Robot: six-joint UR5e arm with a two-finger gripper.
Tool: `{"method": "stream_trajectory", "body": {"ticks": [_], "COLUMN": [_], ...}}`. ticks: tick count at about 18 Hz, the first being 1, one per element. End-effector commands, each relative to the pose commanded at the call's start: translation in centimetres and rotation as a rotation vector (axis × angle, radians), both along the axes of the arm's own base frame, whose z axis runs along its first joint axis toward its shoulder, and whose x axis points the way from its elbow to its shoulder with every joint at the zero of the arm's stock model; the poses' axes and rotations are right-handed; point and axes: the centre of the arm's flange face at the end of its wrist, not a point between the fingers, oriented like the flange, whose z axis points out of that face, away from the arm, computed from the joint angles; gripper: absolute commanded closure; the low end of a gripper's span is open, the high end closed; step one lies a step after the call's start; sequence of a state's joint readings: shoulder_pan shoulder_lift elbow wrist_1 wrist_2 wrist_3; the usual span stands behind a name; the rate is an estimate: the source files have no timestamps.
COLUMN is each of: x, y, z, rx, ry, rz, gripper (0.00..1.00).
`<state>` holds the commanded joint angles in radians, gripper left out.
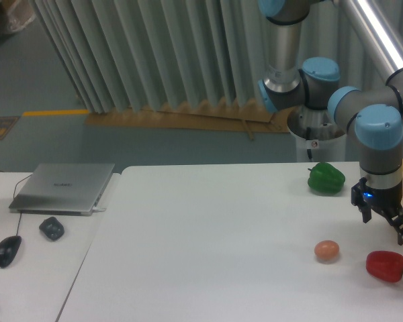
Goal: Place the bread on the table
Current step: 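Move the gripper up and away toward the yellow container beyond view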
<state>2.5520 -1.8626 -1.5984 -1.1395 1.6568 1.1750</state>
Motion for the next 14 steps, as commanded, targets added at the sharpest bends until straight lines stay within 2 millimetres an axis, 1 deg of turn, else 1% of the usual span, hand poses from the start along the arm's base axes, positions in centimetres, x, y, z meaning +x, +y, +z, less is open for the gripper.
{"method": "stream_trajectory", "body": {"ticks": [8, 10, 11, 12, 14], "x": [0.1, 0.7, 0.8, 0.8, 0.3], "y": [-0.1, -0.6, -0.9, -0.9, -1.6], "z": [0.0, -0.9, -1.3, -1.3, -0.7], "rx": [0.002, -0.001, 0.017, 0.039, 0.054], "ry": [0.0, -0.015, -0.03, -0.035, -0.022], "rz": [0.011, 0.032, 0.069, 0.084, 0.1], "gripper": [0.0, 0.0, 0.0, 0.0, 0.0]}}
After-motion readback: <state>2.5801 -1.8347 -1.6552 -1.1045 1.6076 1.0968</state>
